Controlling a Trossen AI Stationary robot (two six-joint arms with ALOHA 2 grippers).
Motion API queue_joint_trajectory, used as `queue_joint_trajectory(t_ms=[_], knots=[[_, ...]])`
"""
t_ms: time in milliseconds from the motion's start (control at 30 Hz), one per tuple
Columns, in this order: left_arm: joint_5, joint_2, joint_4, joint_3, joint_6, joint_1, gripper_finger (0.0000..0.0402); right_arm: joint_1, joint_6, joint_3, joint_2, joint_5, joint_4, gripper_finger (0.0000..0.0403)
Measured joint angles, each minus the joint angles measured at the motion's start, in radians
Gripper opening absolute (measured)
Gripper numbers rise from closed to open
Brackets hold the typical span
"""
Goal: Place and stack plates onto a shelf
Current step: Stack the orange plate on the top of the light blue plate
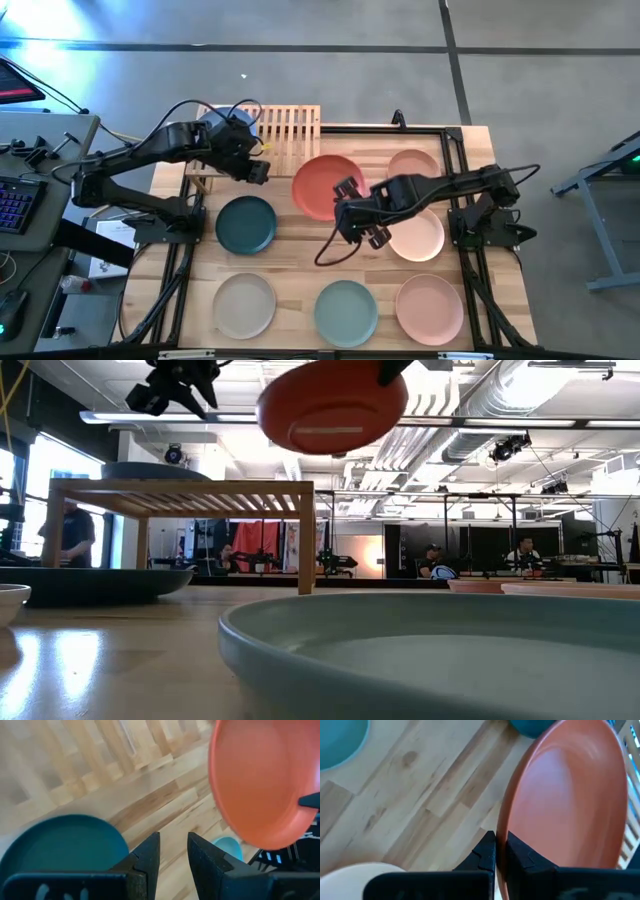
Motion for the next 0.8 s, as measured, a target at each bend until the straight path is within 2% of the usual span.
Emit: queue_joint_trajectory(t_ms=[467, 800], knots=[[0.0, 0.089, 0.157, 0.0, -0.024, 0.0, 0.0086, -0.028, -0.127, 0.0, 0.0, -0.044, 0.005, 0.0], [-0.001, 0.13, 0.203, 0.0, -0.018, 0.0, 0.0086, -0.043, -0.13, 0.0, 0.0, -0.044, 0.005, 0.0]])
